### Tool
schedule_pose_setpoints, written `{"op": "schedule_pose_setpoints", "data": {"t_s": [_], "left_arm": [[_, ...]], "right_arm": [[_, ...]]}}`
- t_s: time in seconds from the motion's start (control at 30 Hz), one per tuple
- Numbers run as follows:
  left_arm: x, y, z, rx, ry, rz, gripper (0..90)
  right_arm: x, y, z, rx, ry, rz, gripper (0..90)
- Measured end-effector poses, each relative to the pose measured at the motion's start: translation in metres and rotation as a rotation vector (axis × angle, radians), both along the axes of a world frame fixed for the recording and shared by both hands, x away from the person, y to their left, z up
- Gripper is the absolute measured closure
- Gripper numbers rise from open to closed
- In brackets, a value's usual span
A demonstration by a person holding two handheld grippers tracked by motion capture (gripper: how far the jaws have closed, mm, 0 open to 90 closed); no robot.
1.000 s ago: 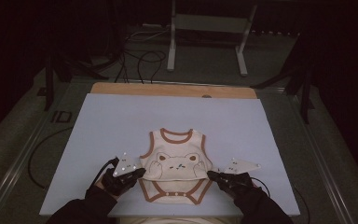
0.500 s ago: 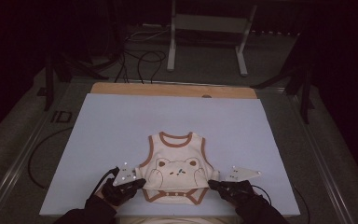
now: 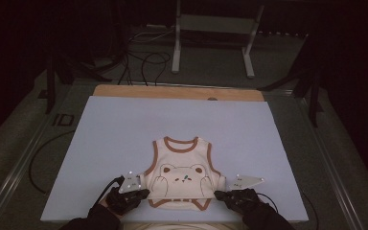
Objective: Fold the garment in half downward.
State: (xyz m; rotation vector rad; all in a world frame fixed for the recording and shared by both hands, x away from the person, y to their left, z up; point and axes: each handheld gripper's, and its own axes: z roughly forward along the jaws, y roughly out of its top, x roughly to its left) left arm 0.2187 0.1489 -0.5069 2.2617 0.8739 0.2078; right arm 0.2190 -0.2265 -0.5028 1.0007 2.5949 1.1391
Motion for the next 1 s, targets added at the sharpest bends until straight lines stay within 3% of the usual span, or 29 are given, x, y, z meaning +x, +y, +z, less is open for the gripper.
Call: {"op": "schedule_pose_setpoints", "data": {"t_s": [0.2, 0.37, 0.53, 0.73, 1.0], "left_arm": [[0.002, 0.0, -0.004, 0.006, 0.016, -0.008, 88.1], [0.002, 0.0, -0.005, 0.008, 0.018, -0.01, 87.1], [0.004, 0.0, -0.004, 0.001, 0.028, -0.006, 80.1], [0.005, 0.002, 0.0, -0.015, 0.019, 0.0, 57.4], [0.004, 0.003, 0.009, -0.095, 0.0, -0.055, 29.5]], "right_arm": [[0.002, 0.002, -0.008, -0.032, 0.03, 0.012, 88.3], [0.002, 0.003, -0.008, -0.041, 0.023, 0.018, 88.2], [0.001, 0.002, -0.005, -0.015, 0.009, 0.021, 86.2], [0.002, -0.003, 0.001, 0.033, -0.038, -0.009, 62.5], [0.004, -0.005, 0.008, 0.096, -0.065, -0.033, 28.9]]}}
